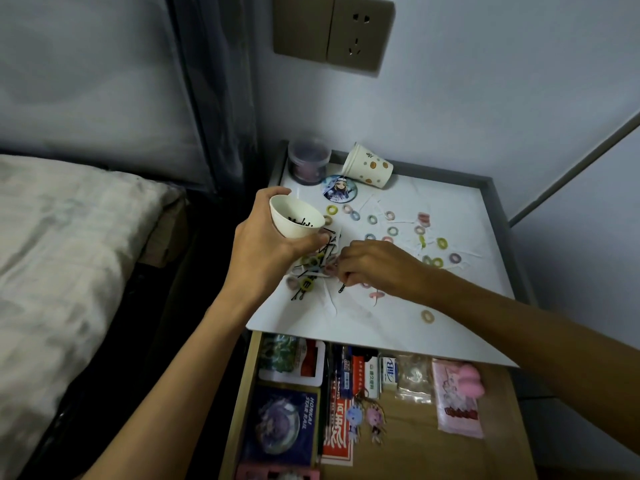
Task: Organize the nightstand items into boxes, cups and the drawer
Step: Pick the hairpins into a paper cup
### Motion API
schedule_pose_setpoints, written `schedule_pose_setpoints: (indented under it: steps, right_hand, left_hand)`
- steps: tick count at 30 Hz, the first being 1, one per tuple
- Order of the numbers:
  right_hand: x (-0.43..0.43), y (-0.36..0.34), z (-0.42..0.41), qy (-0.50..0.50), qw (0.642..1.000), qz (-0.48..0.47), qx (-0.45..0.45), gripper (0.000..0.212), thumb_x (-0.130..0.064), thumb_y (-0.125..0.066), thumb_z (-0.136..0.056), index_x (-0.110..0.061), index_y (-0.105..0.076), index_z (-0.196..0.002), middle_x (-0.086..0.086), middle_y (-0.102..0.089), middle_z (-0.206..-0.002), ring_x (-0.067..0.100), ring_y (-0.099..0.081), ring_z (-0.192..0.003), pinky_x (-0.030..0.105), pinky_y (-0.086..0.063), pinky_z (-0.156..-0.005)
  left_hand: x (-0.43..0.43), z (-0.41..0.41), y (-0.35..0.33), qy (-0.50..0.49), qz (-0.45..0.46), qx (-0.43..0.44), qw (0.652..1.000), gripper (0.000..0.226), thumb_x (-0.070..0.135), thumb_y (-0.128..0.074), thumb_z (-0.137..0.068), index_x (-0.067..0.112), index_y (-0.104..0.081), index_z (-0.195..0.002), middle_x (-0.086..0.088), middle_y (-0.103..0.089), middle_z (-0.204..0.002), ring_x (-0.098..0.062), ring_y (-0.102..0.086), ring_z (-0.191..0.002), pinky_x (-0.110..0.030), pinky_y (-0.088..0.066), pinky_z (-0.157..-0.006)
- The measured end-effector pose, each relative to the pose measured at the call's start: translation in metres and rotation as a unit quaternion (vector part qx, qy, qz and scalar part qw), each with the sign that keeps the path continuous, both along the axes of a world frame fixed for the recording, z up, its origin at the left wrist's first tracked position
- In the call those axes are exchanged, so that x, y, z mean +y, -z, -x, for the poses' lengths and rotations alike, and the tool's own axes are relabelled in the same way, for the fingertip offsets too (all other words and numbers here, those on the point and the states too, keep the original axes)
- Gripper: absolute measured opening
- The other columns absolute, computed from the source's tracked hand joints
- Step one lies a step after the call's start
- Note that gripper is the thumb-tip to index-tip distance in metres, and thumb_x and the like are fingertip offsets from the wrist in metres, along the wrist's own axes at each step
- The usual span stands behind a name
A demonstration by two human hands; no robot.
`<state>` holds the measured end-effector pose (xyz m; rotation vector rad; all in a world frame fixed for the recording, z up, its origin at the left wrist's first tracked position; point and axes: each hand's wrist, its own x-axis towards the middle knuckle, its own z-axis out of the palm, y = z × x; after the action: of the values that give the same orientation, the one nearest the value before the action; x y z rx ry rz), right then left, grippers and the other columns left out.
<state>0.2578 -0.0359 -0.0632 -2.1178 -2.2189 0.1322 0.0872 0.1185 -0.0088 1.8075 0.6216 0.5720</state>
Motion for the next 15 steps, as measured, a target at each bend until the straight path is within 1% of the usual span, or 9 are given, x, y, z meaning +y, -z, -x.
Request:
schedule_pose_setpoints:
  steps: [2, 4, 5, 7, 9, 10, 11, 13, 15]
  right_hand:
    - [0.001, 0.0, -0.002, 0.021, 1.0, 0.008, 0.02, 0.005, -0.017, -0.066, -0.087, -0.02, -0.069, -0.091, -0.005, -0.066, -0.089, 0.014, -0.06, -0.085, 0.021, -0.034, -0.064]
    - [0.001, 0.0, -0.003, 0.04, 0.998, 0.021, 0.036, 0.007, -0.018, -0.067, -0.087, -0.021, -0.071, -0.093, -0.006, -0.067, -0.092, 0.012, -0.06, -0.089, 0.017, -0.03, -0.063]
    - [0.001, 0.0, -0.003, 0.047, 0.998, 0.027, 0.04, 0.007, -0.018, -0.066, -0.087, -0.021, -0.071, -0.091, -0.007, -0.066, -0.092, 0.011, -0.059, -0.09, 0.016, -0.028, -0.062]
    - [0.0, 0.0, -0.003, 0.061, 0.996, 0.035, 0.051, 0.006, -0.017, -0.065, -0.088, -0.02, -0.071, -0.088, -0.007, -0.065, -0.091, 0.009, -0.057, -0.09, 0.016, -0.031, -0.063]
    - [-0.001, 0.001, -0.003, 0.069, 0.995, 0.031, 0.062, 0.006, -0.015, -0.065, -0.087, -0.017, -0.07, -0.084, -0.007, -0.065, -0.088, 0.005, -0.054, -0.088, 0.011, -0.032, -0.063]
    - [-0.001, 0.002, -0.002, 0.068, 0.995, 0.03, 0.062, 0.006, -0.014, -0.066, -0.086, -0.016, -0.07, -0.083, -0.007, -0.064, -0.088, 0.003, -0.052, -0.087, 0.011, -0.032, -0.063]
    - [-0.001, 0.003, -0.002, 0.066, 0.996, 0.029, 0.054, 0.005, -0.012, -0.068, -0.085, -0.016, -0.069, -0.083, -0.007, -0.063, -0.088, 0.003, -0.051, -0.087, 0.013, -0.033, -0.062]
    - [-0.003, 0.005, 0.0, 0.063, 0.997, 0.024, 0.031, 0.006, -0.01, -0.069, -0.085, -0.016, -0.066, -0.083, -0.005, -0.061, -0.088, 0.008, -0.054, -0.087, 0.018, -0.033, -0.064]
    - [-0.006, 0.007, 0.003, 0.058, 0.998, 0.02, 0.012, 0.009, -0.008, -0.068, -0.086, -0.014, -0.063, -0.083, -0.002, -0.06, -0.085, 0.014, -0.054, -0.084, 0.023, -0.037, -0.066]
  left_hand:
    - [0.001, 0.0, 0.0, -0.001, -0.004, -0.001, 1.0, 0.074, 0.029, -0.091, -0.065, 0.025, -0.05, -0.127, 0.008, -0.064, -0.102, -0.005, -0.062, -0.09, -0.01, -0.049, -0.064]
    - [0.002, 0.001, 0.0, -0.001, -0.005, 0.001, 1.0, 0.074, 0.03, -0.091, -0.065, 0.026, -0.05, -0.126, 0.008, -0.064, -0.101, -0.006, -0.063, -0.09, -0.013, -0.051, -0.065]
    - [0.002, 0.001, 0.0, -0.002, -0.003, 0.002, 1.0, 0.074, 0.031, -0.091, -0.064, 0.026, -0.05, -0.126, 0.008, -0.064, -0.101, -0.007, -0.063, -0.09, -0.017, -0.052, -0.066]
    - [0.005, 0.002, -0.001, -0.009, 0.001, 0.003, 1.0, 0.074, 0.032, -0.091, -0.064, 0.028, -0.05, -0.125, 0.008, -0.065, -0.101, -0.008, -0.064, -0.091, -0.024, -0.055, -0.068]
    - [0.007, 0.003, -0.003, -0.019, 0.005, 0.002, 1.0, 0.072, 0.032, -0.091, -0.064, 0.03, -0.05, -0.123, 0.01, -0.063, -0.1, -0.006, -0.063, -0.092, -0.029, -0.057, -0.071]
    - [0.009, 0.004, -0.004, -0.024, 0.004, 0.002, 1.0, 0.071, 0.032, -0.091, -0.064, 0.031, -0.05, -0.122, 0.012, -0.062, -0.099, -0.005, -0.062, -0.092, -0.032, -0.058, -0.073]
    - [0.011, 0.005, -0.004, -0.028, 0.002, 0.004, 1.0, 0.071, 0.032, -0.091, -0.064, 0.031, -0.05, -0.121, 0.012, -0.062, -0.099, -0.006, -0.062, -0.093, -0.037, -0.059, -0.075]
    - [0.014, 0.007, -0.005, -0.035, 0.003, 0.007, 0.999, 0.071, 0.033, -0.092, -0.064, 0.031, -0.051, -0.121, 0.011, -0.063, -0.1, -0.01, -0.062, -0.094, -0.044, -0.059, -0.076]
    - [0.016, 0.008, -0.005, -0.041, 0.004, 0.006, 0.999, 0.072, 0.033, -0.092, -0.063, 0.03, -0.051, -0.123, 0.011, -0.063, -0.1, -0.009, -0.063, -0.095, -0.043, -0.059, -0.077]
